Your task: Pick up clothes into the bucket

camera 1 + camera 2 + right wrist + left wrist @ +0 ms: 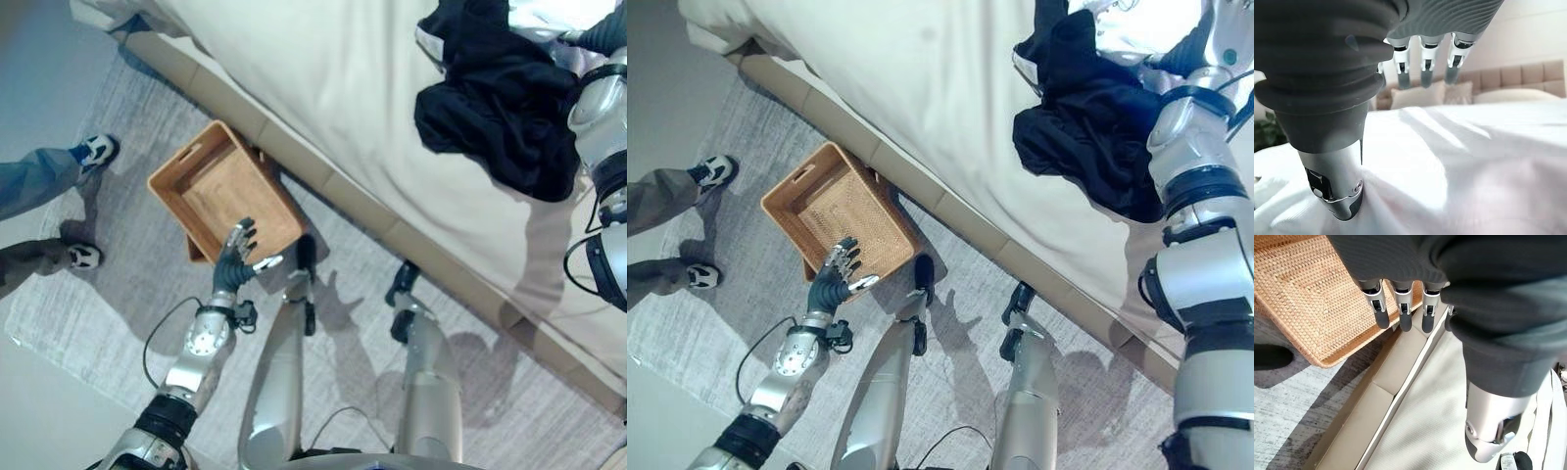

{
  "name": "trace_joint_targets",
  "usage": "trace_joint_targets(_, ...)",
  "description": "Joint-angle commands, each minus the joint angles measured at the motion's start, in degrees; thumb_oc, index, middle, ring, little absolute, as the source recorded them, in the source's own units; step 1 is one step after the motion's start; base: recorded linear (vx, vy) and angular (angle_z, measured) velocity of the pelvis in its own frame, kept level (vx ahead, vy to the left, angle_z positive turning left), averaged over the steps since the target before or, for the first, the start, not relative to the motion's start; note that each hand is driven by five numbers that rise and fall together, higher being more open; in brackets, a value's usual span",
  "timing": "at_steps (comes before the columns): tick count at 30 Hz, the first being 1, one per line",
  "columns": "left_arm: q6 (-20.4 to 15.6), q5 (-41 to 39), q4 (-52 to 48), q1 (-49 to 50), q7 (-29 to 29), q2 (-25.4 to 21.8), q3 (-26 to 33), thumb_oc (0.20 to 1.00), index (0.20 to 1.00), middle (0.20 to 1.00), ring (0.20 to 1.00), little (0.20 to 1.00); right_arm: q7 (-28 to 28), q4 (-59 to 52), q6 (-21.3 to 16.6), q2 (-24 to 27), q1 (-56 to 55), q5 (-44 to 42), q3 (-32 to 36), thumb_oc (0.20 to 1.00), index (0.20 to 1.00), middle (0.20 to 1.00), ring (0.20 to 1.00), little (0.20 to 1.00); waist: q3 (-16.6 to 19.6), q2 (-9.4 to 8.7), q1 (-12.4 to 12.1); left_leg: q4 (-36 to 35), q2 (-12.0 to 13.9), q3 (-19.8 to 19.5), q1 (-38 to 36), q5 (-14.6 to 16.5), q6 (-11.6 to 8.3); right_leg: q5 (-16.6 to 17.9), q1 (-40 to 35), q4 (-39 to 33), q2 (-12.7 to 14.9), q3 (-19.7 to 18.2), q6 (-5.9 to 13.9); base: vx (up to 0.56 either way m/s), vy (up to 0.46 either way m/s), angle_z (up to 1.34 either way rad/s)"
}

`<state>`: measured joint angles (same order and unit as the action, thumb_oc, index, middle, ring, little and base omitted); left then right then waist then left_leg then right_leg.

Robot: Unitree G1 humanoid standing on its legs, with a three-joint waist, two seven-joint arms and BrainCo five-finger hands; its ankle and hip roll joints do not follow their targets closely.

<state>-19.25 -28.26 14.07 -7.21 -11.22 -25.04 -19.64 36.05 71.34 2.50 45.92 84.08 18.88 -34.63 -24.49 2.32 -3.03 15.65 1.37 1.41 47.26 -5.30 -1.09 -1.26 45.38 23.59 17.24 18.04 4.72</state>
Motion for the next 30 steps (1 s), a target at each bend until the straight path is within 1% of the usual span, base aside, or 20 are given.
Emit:
trace_joint_targets(1, -1.0, 0.0, -3.5, 3.6, 0.2, -1.7, -0.2, 1.0, 1.0, 1.0, 1.0, 1.0, -0.7, 1.5, -0.5, 2.4, 2.4, -1.9, -3.9, 0.931, 0.931, 0.931, 0.931, 0.931, 4.5, -1.45, 0.1, 4.2, 4.9, 1.6, -0.4, 6.4, -4.84, 4.2, -5.6, -6.6, 3.0, -2.2, 6.07, 0.08, -0.021, 0.0)
trace_joint_targets(2, -1.0, -0.1, -3.2, 3.6, 0.4, -1.7, -0.2, 1.0, 1.0, 1.0, 1.0, 1.0, -2.5, 2.5, -1.0, 2.3, 3.2, -2.9, -4.8, 0.2, 0.2, 0.2, 0.2, 0.2, 4.3, -1.63, 0.0, 4.2, 5.0, 1.9, -0.5, 6.4, -4.87, 4.2, -5.7, -6.7, 2.9, -2.2, 6.09, 0.07, -0.021, 0.0)
trace_joint_targets(11, -0.7, -0.4, -2.7, 4.4, 1.1, -1.5, 0.1, 1.0, 1.0, 1.0, 1.0, 1.0, -5.2, 5.1, -2.2, 1.2, 2.3, -4.7, -4.9, 0.2, 0.2, 0.2, 0.2, 0.2, 4.0, -1.67, 0.1, 3.6, 4.9, 2.3, -1.5, 6.3, -4.83, 4.3, -6.6, -7.1, 2.8, -1.9, 6.07, 0.0, 0.0, 0.0)
trace_joint_targets(16, -0.7, -0.5, -2.3, 4.5, 1.2, -1.4, 0.3, 1.0, 1.0, 1.0, 1.0, 1.0, -6.8, 4.4, -2.7, 0.2, 1.7, -4.1, -5.8, 0.2, 0.2, 0.2, 0.2, 0.2, 4.0, -1.83, 0.1, 3.5, 4.9, 2.5, -2.2, 6.3, -4.74, 4.5, -7.1, -7.1, 2.9, -1.8, 6.08, 0.0, 0.0, 0.0)
trace_joint_targets(20, -0.7, -0.4, -1.8, 4.3, 1.3, -1.4, 0.3, 1.0, 1.0, 1.0, 1.0, 1.0, -6.9, 3.1, -3.1, -0.5, 1.4, -4.5, -5.8, 0.2, 0.2, 0.2, 0.2, 0.2, 3.8, -1.95, 0.1, 3.6, 5.0, 2.6, -2.8, 6.5, -4.65, 4.6, -7.6, -7.0, 3.0, -1.8, 6.14, 0.0, 0.0, 0.0)
trace_joint_targets(22, -0.5, -0.3, -1.0, 4.3, 1.3, -1.3, 0.7, 1.0, 1.0, 1.0, 1.0, 1.0, -7.0, 0.5, -3.7, -1.2, 0.6, -4.9, -5.4, 0.2, 0.2, 0.2, 0.2, 0.2, 3.9, -2.21, 0.3, 3.7, 5.0, 2.6, -3.4, 6.5, -4.64, 4.6, -8.3, -6.9, 3.0, -1.7, 6.07, -0.04, 0.005, -0.01)
trace_joint_targets(23, -0.5, -0.4, -0.8, 4.3, 1.4, -1.2, 0.8, 1.0, 1.0, 1.0, 1.0, 1.0, -7.0, -0.7, -4.0, -1.4, -0.1, -5.1, -4.9, 0.2, 0.2, 0.2, 0.2, 0.2, 3.7, -2.38, 0.5, 3.7, 4.8, 3.0, -3.2, 5.0, -4.08, 5.9, -8.3, -7.3, 3.2, -1.3, 5.4, 0.0, 0.0, 0.0)
trace_joint_targets(24, -0.5, -0.4, -0.8, 4.4, 1.4, -1.2, 0.8, 1.0, 1.0, 1.0, 1.0, 1.0, -7.0, -0.7, -4.0, -1.4, -0.2, -5.1, -4.9, 0.2, 0.2, 0.2, 0.2, 0.2, 4.0, -2.32, 0.4, 3.9, 5.0, 2.6, -3.8, 6.6, -4.63, 4.6, -8.8, -6.9, 2.9, -1.8, 6.05, -0.06, 0.006, -0.02)
trace_joint_targets(25, -0.5, -0.6, -0.5, 4.6, 1.4, -1.2, 1.3, 1.0, 1.0, 1.0, 1.0, 1.0, -7.0, -4.1, -4.3, -1.7, -1.4, -5.7, -3.8, 0.2, 0.2, 0.2, 0.2, 0.2, 3.9, -2.65, 0.7, 3.7, 4.9, 3.1, -4.3, 5.1, -4.12, 6.0, -9.5, -7.6, 3.2, -1.2, 5.41, 0.02, -0.017, -0.04)
trace_joint_targets(27, -0.5, -0.7, 0.0, 4.8, 1.3, -1.1, 1.7, 1.0, 1.0, 1.0, 1.0, 1.0, -6.8, -8.2, -4.8, -2.0, -3.1, -6.3, -2.3, 0.2, 0.2, 0.2, 0.2, 0.2, 4.2, -3.02, 0.9, 3.8, 5.1, 3.1, -5.4, 5.3, -4.2, 6.1, -10.8, -8.0, 3.0, -1.0, 5.44, -0.01, -0.015, -0.05)
trace_joint_targets(30, -0.4, -1.0, 1.4, 4.9, 1.4, -0.7, 2.2, 1.0, 1.0, 1.0, 1.0, 1.0, -7.9, -17.1, -6.7, -2.0, -7.2, -8.4, 0.3, 0.2, 0.2, 0.2, 0.2, 0.2, 4.7, -3.71, 1.5, 3.5, 5.5, 3.2, -7.7, 5.5, -4.39, 6.3, -13.3, -9.0, 2.7, -0.9, 5.5, 0.02, -0.019, -0.02)
